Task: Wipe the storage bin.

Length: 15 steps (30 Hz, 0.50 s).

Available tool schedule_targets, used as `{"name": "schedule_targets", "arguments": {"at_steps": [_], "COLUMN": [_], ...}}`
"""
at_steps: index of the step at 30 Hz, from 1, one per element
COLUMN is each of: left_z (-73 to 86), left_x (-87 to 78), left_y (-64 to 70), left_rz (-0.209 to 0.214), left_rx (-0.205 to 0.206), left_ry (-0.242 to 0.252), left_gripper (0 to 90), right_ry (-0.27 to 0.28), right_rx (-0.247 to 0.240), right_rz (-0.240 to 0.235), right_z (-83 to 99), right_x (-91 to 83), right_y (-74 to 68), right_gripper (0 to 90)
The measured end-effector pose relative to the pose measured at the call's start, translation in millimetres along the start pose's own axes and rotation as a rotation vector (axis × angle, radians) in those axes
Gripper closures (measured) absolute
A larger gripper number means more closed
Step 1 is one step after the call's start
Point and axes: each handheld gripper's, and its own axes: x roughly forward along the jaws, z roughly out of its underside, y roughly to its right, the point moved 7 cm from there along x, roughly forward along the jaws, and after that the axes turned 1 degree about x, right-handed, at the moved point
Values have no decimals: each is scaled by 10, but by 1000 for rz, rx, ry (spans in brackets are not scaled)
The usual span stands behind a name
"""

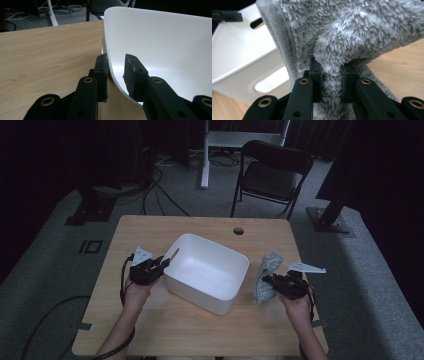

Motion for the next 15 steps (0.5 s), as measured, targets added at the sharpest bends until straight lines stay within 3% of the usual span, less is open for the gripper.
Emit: {"name": "schedule_targets", "arguments": {"at_steps": [4,8,15], "left_z": [-7,-20,-39], "left_x": [12,28,98], "left_y": [-16,-6,-21], "left_rz": [-6,-29,-1], "left_rx": [-10,20,17], "left_ry": [4,-14,15], "left_gripper": [772,809,855], "right_ry": [22,26,30], "right_rx": [-13,-23,-30], "right_rz": [-22,-37,-46], "right_z": [-98,-124,-101], "right_x": [15,45,1], "right_y": [-84,-154,-194], "right_gripper": [760,760,760]}}
